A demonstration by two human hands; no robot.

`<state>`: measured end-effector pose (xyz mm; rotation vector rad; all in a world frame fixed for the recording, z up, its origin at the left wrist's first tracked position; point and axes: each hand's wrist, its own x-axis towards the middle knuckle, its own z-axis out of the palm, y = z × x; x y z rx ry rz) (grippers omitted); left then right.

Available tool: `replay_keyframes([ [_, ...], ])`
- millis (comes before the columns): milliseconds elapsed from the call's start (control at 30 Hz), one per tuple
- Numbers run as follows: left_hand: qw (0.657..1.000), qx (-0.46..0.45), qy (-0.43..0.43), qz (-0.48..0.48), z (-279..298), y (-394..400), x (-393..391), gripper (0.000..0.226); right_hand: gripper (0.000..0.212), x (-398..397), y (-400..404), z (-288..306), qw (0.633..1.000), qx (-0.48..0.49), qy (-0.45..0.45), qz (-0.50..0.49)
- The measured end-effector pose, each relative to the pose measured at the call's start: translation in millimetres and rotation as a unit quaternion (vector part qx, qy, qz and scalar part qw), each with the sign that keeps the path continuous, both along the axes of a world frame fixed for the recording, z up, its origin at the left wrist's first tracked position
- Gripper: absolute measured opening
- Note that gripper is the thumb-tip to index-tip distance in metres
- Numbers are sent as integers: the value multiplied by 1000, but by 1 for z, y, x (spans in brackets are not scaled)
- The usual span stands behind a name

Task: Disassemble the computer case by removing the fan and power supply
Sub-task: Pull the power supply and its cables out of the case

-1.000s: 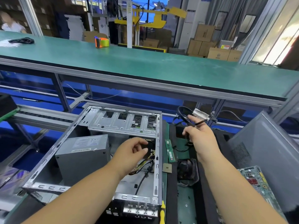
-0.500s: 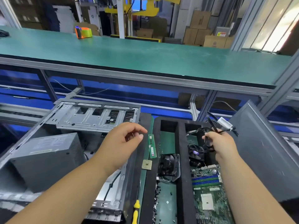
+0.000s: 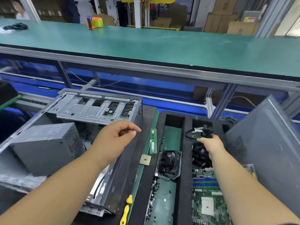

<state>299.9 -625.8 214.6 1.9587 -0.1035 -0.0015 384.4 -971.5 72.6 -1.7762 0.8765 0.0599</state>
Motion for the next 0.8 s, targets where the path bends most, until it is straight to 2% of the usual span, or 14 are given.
replay_keyframes([
  [133,1000,3,4,7,-1,-1,1,27,94,-2,3,-2,996,-69,49,-20],
  [333,1000,-4,10,10,1,2,-3,25,103,-8,13,22,993,-103,-2,-60],
  [467,1000,-15,6,4,4,12,-9,26,83,-7,38,50,986,-154,-61,-7],
  [600,1000,-12,-7,12,9,33,-14,24,59,-16,94,82,978,-120,-130,114],
  [800,999,-26,-12,24,12,79,-17,22,36,-47,190,118,941,-102,-182,266],
])
